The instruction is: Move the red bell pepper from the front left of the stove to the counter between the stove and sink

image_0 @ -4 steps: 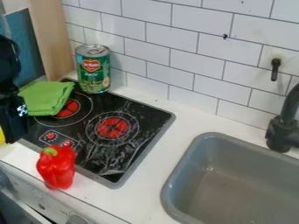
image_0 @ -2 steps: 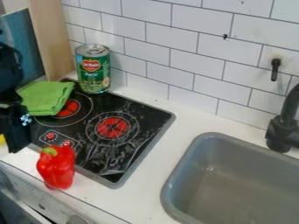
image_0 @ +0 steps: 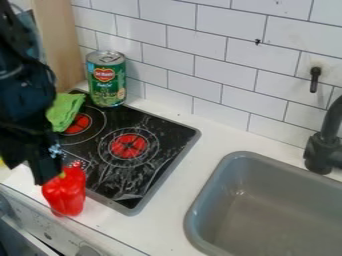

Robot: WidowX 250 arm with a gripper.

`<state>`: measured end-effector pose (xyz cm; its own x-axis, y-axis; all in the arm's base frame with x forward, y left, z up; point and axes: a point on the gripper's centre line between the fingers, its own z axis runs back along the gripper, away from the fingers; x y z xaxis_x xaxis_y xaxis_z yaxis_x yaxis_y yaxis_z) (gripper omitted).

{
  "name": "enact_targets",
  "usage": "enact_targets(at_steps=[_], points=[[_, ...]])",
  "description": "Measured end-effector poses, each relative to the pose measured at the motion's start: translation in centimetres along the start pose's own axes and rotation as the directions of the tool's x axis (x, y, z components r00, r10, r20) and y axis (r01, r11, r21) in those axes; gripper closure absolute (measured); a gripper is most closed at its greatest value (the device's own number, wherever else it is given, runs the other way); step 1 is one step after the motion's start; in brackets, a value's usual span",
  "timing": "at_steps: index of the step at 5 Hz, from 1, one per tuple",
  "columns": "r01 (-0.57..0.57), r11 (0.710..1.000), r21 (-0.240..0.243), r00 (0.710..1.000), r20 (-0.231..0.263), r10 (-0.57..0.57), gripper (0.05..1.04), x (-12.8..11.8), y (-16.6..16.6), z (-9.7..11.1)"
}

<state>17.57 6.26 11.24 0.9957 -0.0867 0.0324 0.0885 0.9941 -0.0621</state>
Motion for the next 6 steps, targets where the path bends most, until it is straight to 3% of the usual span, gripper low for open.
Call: enact_targets(at_steps=[2,4,5,6], points=[[0.054,0.995,0.087,0.998,0.025,-0.056,0.074,2.2,-0.1,-1.9],[0.043,0.995,0.084,0.999,-0.004,-0.043,0.124,2.7,0.4,-3.4],[0.049,0.996,0.077,0.999,-0.008,-0.049,0.232,2.9,0.5,-3.8],[0.046,0.996,0.077,0.999,-0.007,-0.046,0.41,3.2,0.6,-3.8]])
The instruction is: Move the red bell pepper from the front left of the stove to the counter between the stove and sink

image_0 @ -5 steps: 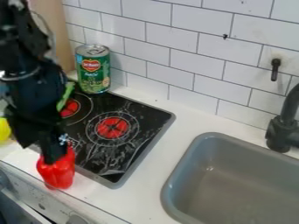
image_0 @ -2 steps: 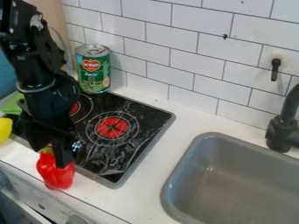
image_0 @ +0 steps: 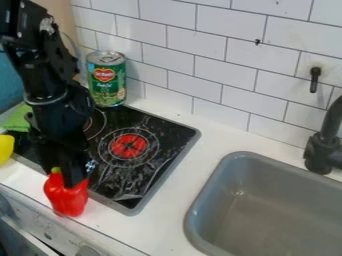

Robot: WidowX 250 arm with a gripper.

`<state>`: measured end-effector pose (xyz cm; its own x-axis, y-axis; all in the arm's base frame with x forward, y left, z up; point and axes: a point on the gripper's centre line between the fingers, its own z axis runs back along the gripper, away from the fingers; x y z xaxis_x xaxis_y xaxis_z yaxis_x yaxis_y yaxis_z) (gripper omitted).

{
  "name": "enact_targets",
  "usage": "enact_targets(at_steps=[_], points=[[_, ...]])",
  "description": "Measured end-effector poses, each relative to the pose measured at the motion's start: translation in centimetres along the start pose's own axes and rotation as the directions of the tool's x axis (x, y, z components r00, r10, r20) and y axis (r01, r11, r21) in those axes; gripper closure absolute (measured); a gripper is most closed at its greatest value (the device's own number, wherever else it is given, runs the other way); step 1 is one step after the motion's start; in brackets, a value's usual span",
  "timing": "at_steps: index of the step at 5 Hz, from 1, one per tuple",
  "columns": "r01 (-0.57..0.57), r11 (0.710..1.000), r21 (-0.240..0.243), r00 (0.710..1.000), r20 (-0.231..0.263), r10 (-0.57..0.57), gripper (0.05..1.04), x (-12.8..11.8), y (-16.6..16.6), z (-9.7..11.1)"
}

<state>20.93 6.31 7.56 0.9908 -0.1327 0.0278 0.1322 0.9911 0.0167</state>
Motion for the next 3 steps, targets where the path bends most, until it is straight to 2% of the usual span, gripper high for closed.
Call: enact_targets(at_steps=[2,3], points=[[-0.006,1.0,0.004,1.0,0.003,0.006,0.762,0.21,0.18,0.22],[-0.007,1.0,0.001,1.0,-0.001,0.007,0.853,-0.03,0.01,0.26]])
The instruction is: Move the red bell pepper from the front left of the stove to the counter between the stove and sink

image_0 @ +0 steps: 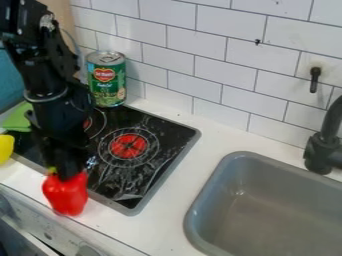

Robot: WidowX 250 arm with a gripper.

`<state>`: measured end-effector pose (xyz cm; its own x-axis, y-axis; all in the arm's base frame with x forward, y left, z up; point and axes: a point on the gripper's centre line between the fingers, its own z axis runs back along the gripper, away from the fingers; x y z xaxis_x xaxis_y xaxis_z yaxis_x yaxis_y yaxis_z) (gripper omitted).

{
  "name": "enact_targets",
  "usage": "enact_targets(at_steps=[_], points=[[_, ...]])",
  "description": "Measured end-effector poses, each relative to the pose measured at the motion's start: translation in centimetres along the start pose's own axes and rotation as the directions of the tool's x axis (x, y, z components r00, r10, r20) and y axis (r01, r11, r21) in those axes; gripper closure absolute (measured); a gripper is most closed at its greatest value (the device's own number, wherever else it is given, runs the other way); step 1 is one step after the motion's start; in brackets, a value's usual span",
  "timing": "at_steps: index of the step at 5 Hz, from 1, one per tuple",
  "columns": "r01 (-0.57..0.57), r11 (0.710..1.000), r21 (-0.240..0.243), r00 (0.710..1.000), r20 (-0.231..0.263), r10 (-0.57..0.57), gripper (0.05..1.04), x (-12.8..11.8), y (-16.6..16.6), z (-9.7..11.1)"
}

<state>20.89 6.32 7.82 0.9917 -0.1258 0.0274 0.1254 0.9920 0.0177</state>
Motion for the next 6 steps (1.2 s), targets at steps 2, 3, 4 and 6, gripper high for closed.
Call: enact_targets(at_steps=[2,3,4,6], points=[[0.012,0.999,-0.053,1.0,-0.011,-0.013,0.978,0.1,-1.1,0.6],[0.076,0.993,-0.094,0.995,0.073,-0.07,0.979,2.6,-2.7,3.4],[0.137,0.987,-0.078,0.979,0.161,-0.123,0.979,5.6,-4.8,5.4],[0.275,0.958,-0.086,0.952,0.165,-0.259,0.979,12.1,-10.1,2.5]])
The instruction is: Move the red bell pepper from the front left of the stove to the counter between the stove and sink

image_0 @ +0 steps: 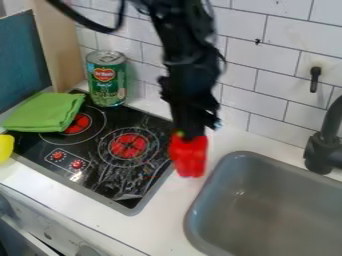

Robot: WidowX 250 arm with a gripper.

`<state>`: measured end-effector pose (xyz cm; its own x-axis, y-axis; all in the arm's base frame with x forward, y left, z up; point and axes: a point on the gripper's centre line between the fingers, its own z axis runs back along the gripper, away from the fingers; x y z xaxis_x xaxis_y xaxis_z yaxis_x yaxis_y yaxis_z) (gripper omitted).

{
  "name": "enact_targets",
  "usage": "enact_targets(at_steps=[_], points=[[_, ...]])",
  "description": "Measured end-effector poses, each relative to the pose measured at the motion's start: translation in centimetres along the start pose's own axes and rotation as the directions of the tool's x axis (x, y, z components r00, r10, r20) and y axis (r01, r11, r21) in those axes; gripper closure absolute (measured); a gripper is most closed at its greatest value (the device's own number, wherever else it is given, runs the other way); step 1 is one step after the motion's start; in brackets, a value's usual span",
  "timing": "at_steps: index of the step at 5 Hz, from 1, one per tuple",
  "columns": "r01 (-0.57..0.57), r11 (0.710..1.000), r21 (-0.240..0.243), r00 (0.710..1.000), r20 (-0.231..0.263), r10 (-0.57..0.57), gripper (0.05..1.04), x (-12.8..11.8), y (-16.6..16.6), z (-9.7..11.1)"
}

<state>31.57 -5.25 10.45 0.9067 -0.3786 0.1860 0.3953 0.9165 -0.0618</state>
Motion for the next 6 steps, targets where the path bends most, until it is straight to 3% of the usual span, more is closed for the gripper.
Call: enact_targets(at_steps=[1,2,3,4,5,6], points=[[0.034,0.999,-0.004,0.999,-0.006,-0.034,0.979,2.6,-0.1,-1.5],[0.021,0.998,0.061,0.998,-0.052,-0.018,0.979,3.0,0.7,-1.8],[-0.011,0.994,0.112,0.997,-0.075,0.02,0.979,1.9,1.3,-1.8],[-0.023,0.993,0.12,0.991,-0.129,0.038,0.981,-0.2,1.3,-1.8],[-0.055,0.991,0.119,0.987,-0.146,0.072,0.986,-1.8,2.0,-1.5],[-0.044,0.993,0.11,0.987,-0.148,0.06,0.986,-1.7,2.0,-1.7]])
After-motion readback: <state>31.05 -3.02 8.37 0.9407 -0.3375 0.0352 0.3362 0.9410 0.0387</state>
